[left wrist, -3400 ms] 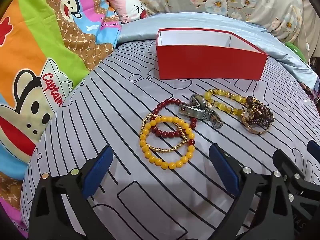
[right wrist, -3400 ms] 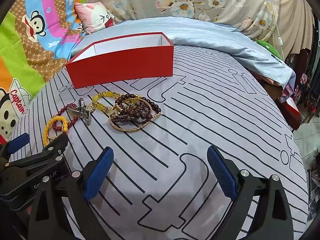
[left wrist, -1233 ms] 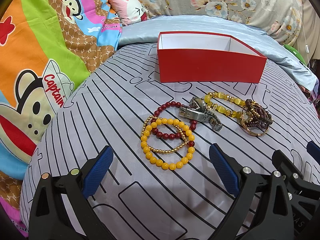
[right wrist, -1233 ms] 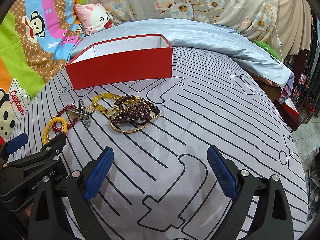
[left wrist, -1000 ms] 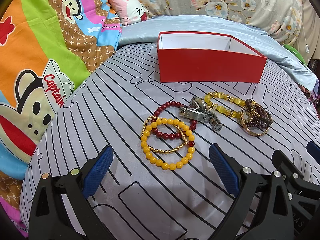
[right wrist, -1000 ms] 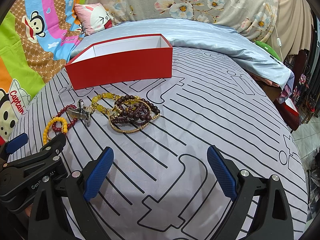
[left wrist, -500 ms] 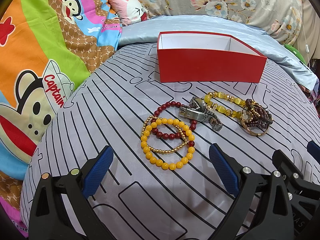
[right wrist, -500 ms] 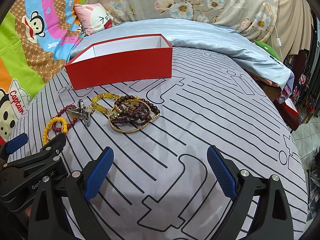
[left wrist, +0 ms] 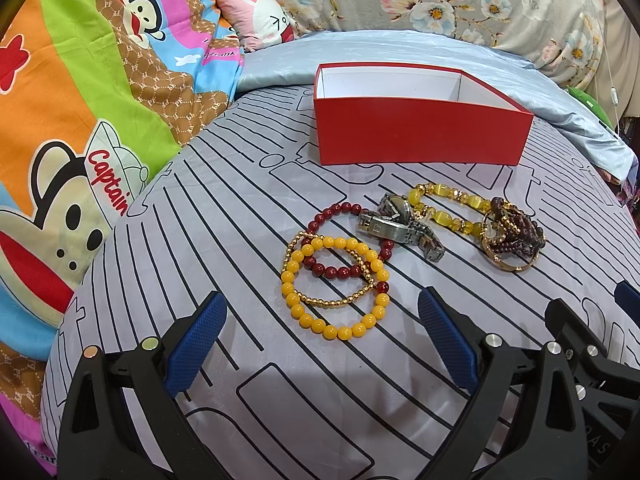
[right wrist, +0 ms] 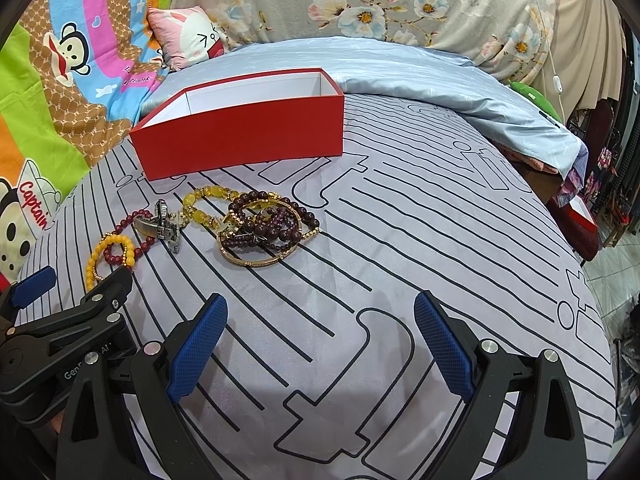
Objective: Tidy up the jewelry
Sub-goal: 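Grasp the yellow bead bracelet with the left tool while the right tool grasps the black bead bracelet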
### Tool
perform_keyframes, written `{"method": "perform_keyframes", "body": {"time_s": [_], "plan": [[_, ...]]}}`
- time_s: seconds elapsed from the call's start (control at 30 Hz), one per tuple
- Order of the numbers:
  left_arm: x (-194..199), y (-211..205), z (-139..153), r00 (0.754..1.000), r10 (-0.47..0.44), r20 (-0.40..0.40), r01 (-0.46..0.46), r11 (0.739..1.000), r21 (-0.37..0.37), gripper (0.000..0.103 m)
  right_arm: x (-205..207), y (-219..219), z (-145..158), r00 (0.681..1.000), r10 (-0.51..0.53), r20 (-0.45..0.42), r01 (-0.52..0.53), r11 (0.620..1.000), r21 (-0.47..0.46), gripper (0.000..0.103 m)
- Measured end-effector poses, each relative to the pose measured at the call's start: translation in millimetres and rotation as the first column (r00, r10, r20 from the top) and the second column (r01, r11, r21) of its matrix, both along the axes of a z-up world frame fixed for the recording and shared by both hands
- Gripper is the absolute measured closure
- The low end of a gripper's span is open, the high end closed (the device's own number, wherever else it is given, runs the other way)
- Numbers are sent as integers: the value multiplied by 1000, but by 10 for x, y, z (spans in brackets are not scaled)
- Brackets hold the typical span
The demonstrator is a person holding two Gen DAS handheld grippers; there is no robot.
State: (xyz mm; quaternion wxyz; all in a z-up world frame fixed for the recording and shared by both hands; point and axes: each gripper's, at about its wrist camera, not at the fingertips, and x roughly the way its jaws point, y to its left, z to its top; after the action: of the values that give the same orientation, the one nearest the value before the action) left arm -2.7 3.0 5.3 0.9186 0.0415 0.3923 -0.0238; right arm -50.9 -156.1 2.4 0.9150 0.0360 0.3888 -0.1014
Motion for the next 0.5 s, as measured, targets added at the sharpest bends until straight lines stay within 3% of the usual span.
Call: {"method": "perform_keyframes", "body": {"time_s": [0.33,0.5], "plan": [[-8,232,81,1000,5,-14,-7,995,-102,11,-8,-103,28,1000,-15,-10,15,1000,20,12],[-42,339,82,1000,-14,-15,13,996,-84,11,-18,-105,19,1000,-13,-15,14,1000,23,12]]}}
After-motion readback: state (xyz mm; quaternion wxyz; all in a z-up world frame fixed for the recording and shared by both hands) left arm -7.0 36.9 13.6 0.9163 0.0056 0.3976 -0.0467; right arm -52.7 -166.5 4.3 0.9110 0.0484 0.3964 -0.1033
